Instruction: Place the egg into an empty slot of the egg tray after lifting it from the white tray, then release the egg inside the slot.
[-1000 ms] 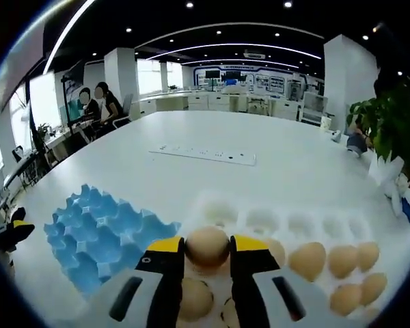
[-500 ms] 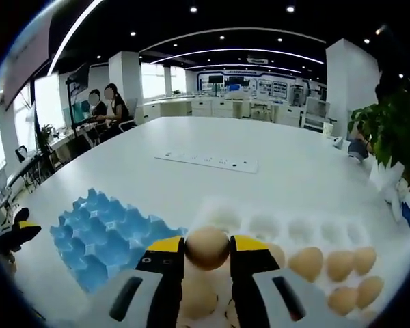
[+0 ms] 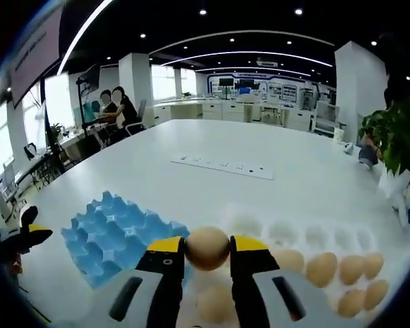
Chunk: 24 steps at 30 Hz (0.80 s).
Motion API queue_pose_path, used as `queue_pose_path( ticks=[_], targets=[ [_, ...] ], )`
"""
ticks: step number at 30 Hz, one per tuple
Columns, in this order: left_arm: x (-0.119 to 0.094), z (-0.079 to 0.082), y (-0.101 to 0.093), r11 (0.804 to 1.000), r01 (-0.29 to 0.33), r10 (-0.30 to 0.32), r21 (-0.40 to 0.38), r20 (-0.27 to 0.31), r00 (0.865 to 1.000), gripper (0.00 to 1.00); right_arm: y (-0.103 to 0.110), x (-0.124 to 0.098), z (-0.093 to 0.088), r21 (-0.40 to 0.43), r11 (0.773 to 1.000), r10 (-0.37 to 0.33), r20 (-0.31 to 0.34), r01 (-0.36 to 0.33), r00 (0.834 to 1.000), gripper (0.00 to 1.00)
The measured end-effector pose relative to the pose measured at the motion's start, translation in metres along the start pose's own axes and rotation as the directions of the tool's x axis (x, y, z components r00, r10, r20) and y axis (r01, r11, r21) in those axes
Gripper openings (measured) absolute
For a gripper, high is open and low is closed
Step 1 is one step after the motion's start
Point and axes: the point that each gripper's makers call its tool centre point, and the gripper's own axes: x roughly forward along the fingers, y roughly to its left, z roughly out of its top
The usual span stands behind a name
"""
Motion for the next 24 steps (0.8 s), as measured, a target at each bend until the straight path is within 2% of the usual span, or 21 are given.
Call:
queue_pose_path(
  ticks=[24],
  targets=[
    [-0.007, -0.002, 0.007, 1.000, -0.014, 0.014, 0.018, 0.004, 1.000, 1.00, 0.067, 0.020, 0.015, -0.050, 0.992, 0.117, -0.004, -0.117, 0.993, 0.27]
  ],
)
